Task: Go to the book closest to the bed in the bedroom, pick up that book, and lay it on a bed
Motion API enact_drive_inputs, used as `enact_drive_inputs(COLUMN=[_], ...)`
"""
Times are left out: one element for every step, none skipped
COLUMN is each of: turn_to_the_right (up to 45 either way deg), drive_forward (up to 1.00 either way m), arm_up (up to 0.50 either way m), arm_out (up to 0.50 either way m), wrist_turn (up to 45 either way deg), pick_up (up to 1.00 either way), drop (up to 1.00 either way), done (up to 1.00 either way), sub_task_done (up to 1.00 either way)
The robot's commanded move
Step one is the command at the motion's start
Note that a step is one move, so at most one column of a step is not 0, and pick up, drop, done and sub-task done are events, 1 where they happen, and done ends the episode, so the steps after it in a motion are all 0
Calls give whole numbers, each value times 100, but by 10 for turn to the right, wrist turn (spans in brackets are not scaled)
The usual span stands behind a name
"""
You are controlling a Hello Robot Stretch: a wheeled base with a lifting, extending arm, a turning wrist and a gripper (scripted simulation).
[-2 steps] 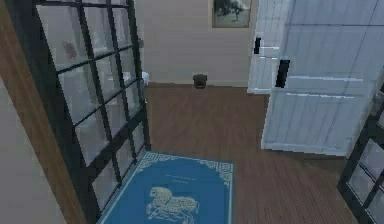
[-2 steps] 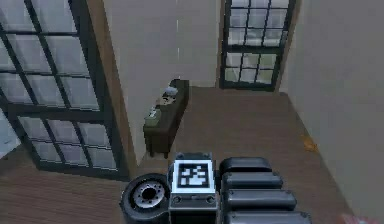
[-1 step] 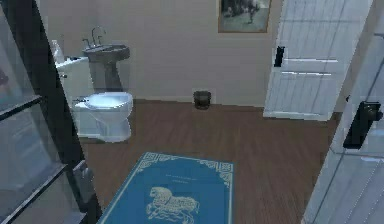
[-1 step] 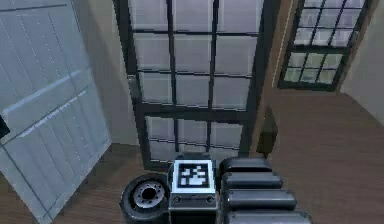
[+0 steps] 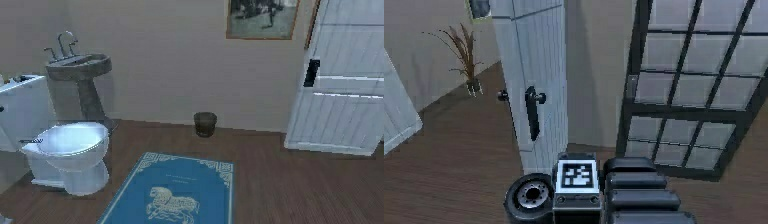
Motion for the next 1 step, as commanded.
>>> enact_drive_inputs(turn_to_the_right=[60], drive_forward=[0], arm_up=[0], arm_out=[0], wrist_turn=[0], pick_up=[0], drop=[0], done=[0], sub_task_done=[0])
